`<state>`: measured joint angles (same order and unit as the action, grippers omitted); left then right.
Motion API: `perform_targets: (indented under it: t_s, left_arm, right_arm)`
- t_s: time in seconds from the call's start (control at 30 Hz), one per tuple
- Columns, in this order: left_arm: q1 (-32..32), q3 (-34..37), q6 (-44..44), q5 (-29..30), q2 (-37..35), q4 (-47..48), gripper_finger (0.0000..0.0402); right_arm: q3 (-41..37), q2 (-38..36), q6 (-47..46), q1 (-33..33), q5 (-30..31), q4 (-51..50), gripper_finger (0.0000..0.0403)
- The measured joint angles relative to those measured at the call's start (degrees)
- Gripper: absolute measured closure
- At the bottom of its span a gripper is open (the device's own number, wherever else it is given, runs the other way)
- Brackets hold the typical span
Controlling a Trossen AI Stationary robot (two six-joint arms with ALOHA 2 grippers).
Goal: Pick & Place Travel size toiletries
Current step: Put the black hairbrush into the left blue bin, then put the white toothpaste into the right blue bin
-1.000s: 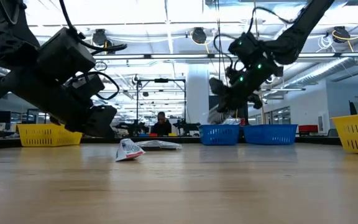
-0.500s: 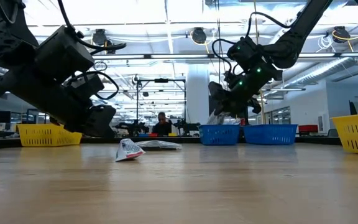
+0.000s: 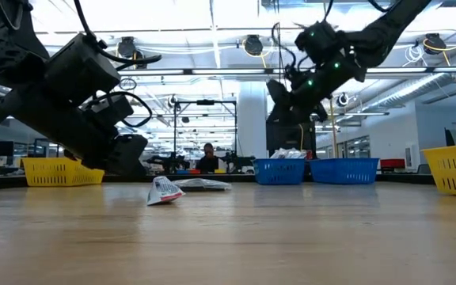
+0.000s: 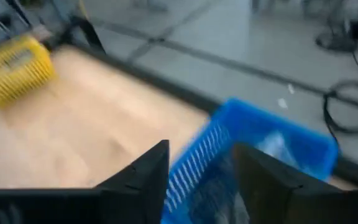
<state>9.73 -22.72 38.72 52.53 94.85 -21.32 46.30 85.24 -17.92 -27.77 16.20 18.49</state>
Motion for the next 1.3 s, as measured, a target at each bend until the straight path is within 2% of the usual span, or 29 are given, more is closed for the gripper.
perform_targets:
  t_s: [0.2,0.43,0.63,0.87,1.1,1.3]
  left_arm:
    - [-0.3,0.0,0.0,0.0,0.0,-0.1,0.0231]
    - [-0.3,0.0,-0.9,0.0,0.0,-1.8,0.0231]
    - [-0.3,0.0,-1.4,0.0,0.0,-2.6,0.0231]
    - [-0.3,0.0,-1.6,-0.1,0.0,-2.8,0.0231]
    - [-0.3,0.0,-2.5,-1.2,0.0,-2.8,0.0231]
    - [-0.3,0.0,-2.6,-1.2,0.0,-2.9,0.0231]
  right_arm:
    - [-0.1,3.6,-3.1,-1.1,3.5,-3.0,0.0313]
    - [0.1,8.7,-4.1,-3.6,3.2,-3.0,0.0396]
    - [0.1,11.3,-5.4,-4.1,1.8,-2.1,0.0393]
    - [0.1,9.6,-2.0,-3.8,0.4,-0.6,0.0402]
    - [0.1,2.5,4.5,-0.5,9.1,-0.8,0.0402]
    - [0.2,-1.4,13.0,6.4,10.8,1.4,0.0402]
